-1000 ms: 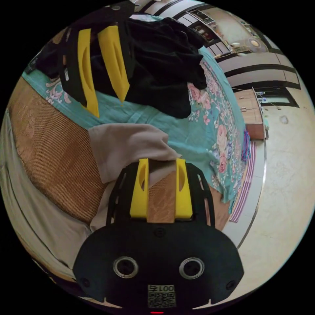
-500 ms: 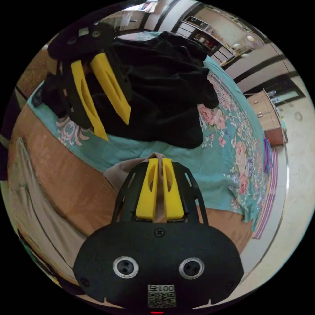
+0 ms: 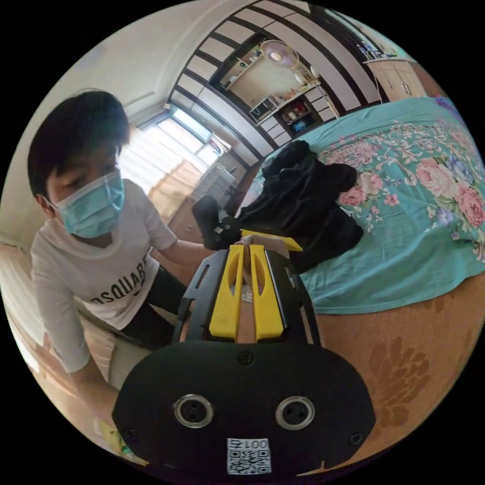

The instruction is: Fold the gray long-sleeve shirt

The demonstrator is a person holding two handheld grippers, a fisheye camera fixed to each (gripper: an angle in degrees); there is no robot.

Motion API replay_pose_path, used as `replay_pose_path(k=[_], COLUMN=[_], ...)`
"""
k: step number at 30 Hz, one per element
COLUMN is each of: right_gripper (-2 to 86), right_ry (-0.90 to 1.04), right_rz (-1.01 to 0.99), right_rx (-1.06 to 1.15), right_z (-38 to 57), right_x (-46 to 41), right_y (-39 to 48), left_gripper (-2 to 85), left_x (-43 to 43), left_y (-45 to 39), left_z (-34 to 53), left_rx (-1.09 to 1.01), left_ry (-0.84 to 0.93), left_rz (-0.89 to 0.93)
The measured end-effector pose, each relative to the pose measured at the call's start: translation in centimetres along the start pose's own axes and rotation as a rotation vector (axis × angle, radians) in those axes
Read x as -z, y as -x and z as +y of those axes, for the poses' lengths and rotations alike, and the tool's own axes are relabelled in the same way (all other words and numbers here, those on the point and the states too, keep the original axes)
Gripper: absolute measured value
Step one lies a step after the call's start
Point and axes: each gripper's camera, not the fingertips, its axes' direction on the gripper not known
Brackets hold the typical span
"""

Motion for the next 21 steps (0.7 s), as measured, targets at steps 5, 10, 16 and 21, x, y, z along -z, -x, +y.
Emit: replay_pose_path(k=[5,10,16,21], right_gripper=[1.7,1.6,1.6,1.7], right_ry=[-0.035,-0.009,0.154,0.193], right_rz=[-0.021,0.079,0.228,0.216], right_rx=[0.097,0.078,-0.129,-0.379], right_z=[6.3,14.0,26.8,39.0], right_x=[5.8,9.4,10.4,9.3], right_y=[3.3,9.2,16.0,17.3], left_gripper=[0.0,-0.8,-0.9,-1.1], left_x=[3.2,3.9,-2.5,-10.1], left_y=[-3.3,-9.5,-20.1,-27.0], left_z=[-1.4,-2.9,-3.1,-0.1], left_rx=[-0.120,-0.220,-0.270,-0.223], left_ry=[-0.139,-0.112,0.058,0.258], left_rz=[0.238,0.607,0.884,1.032])
